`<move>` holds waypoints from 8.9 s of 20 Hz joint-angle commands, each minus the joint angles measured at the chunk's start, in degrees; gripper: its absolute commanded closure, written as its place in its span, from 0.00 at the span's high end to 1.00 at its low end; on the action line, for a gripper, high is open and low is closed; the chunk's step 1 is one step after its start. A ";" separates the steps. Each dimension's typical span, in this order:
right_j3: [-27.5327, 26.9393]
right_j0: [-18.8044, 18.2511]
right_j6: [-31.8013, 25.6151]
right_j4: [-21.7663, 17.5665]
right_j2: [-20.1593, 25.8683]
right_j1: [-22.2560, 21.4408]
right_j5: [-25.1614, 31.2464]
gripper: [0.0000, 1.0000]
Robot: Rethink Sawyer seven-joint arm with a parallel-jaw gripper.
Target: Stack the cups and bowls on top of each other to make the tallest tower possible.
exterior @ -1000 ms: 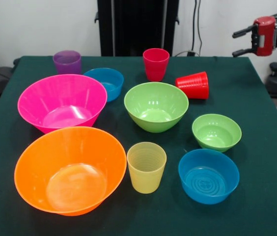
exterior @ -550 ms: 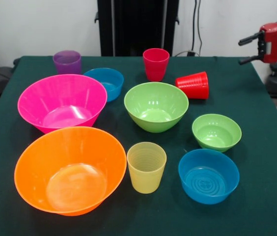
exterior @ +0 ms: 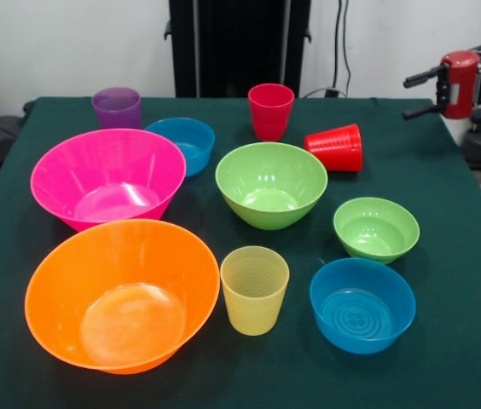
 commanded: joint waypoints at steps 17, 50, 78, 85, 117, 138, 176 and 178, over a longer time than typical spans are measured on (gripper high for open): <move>1.87 1.32 7.58 -1.05 3.78 1.98 -1.06 1.00; 3.66 -0.59 8.91 -3.54 3.87 7.71 -9.13 1.00; -2.24 -0.80 13.68 0.14 -1.02 11.53 -6.80 1.00; -1.88 -0.07 13.57 -0.01 -2.56 11.04 -6.51 1.00; -2.32 1.49 15.58 -0.76 -4.01 16.03 -13.51 1.00; -2.61 1.11 17.10 -0.26 -4.60 18.09 -13.22 1.00; -0.01 0.29 19.54 -0.99 -4.64 18.84 -17.83 1.00; 0.07 0.41 20.29 -1.18 -5.22 19.19 -17.57 1.00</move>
